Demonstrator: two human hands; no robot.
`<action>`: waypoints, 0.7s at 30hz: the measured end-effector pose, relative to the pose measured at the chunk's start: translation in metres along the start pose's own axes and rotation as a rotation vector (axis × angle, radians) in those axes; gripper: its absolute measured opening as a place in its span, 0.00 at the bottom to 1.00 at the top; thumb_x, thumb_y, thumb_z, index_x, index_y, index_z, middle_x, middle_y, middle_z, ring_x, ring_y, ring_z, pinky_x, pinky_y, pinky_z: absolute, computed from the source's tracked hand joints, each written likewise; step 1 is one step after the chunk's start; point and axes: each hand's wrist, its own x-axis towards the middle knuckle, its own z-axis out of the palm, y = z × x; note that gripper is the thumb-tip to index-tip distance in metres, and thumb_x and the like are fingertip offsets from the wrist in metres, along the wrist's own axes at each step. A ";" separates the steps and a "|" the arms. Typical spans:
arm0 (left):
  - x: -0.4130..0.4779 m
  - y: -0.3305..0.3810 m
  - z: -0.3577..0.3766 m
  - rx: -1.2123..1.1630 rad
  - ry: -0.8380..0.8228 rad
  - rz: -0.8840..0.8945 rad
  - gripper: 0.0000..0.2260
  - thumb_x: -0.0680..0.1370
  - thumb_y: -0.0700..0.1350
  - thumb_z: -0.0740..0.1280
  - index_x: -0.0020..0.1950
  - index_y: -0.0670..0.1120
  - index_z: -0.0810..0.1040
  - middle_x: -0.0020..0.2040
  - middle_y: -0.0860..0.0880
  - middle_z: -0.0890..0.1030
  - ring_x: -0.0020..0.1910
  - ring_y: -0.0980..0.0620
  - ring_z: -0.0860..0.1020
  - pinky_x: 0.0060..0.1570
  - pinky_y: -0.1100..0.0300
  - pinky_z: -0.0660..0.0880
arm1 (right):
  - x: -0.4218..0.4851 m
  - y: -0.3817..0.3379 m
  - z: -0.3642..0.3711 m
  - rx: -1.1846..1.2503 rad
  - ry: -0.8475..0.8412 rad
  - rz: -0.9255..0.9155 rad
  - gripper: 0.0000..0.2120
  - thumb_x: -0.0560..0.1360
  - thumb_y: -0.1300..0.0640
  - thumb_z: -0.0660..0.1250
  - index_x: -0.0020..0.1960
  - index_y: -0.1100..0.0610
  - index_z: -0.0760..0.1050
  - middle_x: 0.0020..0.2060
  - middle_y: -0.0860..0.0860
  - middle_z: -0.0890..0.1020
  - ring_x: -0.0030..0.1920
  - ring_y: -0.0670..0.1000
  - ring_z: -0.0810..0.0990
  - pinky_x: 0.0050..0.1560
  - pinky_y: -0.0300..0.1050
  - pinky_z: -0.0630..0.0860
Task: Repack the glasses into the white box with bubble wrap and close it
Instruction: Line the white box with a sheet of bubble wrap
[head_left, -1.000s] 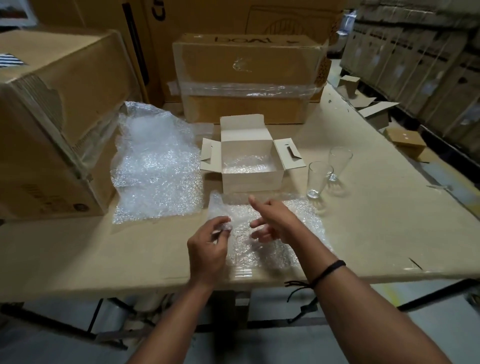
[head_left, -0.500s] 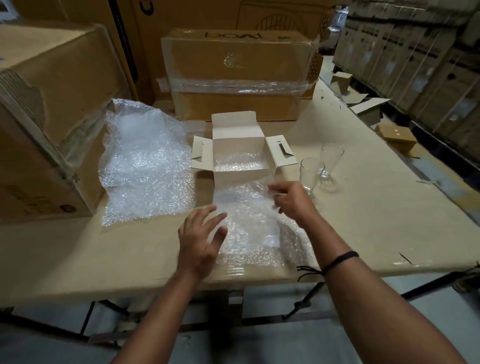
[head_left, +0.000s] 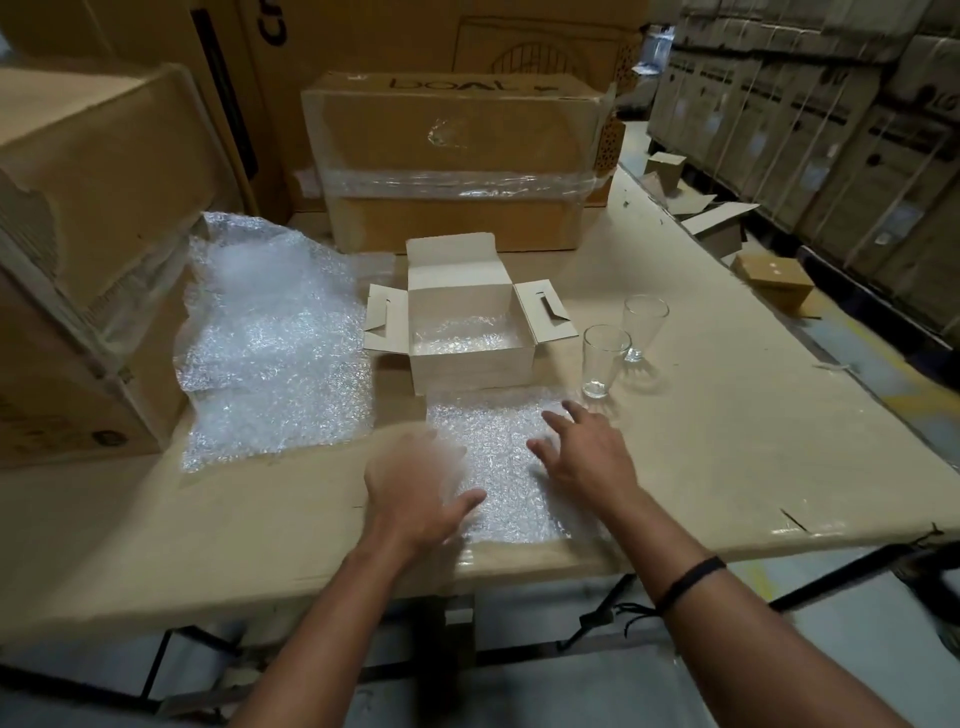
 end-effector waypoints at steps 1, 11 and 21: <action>0.000 0.000 0.000 -0.009 0.028 -0.025 0.39 0.66 0.75 0.43 0.73 0.62 0.64 0.77 0.54 0.59 0.76 0.51 0.52 0.69 0.47 0.49 | -0.003 -0.001 0.003 -0.040 0.025 0.043 0.26 0.78 0.41 0.60 0.72 0.52 0.67 0.70 0.55 0.70 0.67 0.58 0.70 0.64 0.53 0.68; 0.012 -0.008 0.001 0.004 0.032 -0.209 0.28 0.77 0.67 0.56 0.72 0.54 0.67 0.75 0.51 0.63 0.75 0.49 0.57 0.69 0.47 0.53 | 0.001 0.010 -0.009 0.333 0.014 0.380 0.04 0.72 0.54 0.69 0.43 0.54 0.77 0.40 0.51 0.82 0.41 0.55 0.79 0.42 0.46 0.75; 0.028 0.011 -0.011 -0.864 0.172 -0.359 0.10 0.73 0.41 0.74 0.45 0.51 0.74 0.43 0.48 0.81 0.44 0.47 0.81 0.45 0.49 0.79 | 0.006 0.026 -0.021 0.735 0.025 0.344 0.13 0.70 0.62 0.75 0.47 0.55 0.72 0.39 0.52 0.79 0.37 0.51 0.78 0.34 0.43 0.72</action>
